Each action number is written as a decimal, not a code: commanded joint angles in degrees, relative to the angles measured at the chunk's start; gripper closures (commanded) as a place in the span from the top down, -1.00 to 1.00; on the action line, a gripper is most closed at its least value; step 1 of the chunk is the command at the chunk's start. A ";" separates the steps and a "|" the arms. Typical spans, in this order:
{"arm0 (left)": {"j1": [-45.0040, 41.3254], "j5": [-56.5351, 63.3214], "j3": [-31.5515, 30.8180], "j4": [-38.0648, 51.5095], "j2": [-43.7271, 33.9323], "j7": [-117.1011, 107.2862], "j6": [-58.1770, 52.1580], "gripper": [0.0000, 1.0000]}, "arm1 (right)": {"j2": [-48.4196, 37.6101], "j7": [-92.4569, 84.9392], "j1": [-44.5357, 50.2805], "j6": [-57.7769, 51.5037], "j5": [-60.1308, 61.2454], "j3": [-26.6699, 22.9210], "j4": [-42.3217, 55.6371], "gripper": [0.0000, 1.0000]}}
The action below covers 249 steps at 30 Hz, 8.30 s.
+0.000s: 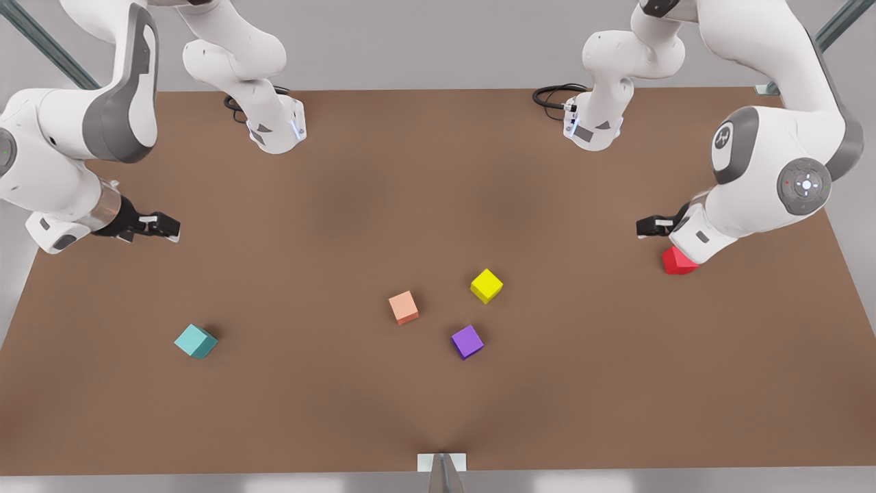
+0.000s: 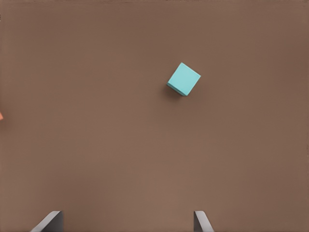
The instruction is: Pick up red wooden cube and pass to hand red wooden cube and place in blue wooden cube
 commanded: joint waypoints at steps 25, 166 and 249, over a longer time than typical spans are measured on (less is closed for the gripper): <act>10.19 2.97 13.71 -38.22 7.68 26.23 48.19 1.00 | 1.36 -3.64 -4.31 0.54 -2.87 4.31 1.42 1.00; 1.57 -70.06 -34.63 15.65 47.76 36.07 37.83 0.27 | 32.73 -124.05 16.26 24.54 98.38 7.74 -0.78 1.00; 0.26 7.54 -6.77 6.16 5.22 7.77 -1.81 1.00 | 35.73 -55.40 -5.01 29.89 -1.73 -0.87 10.57 0.25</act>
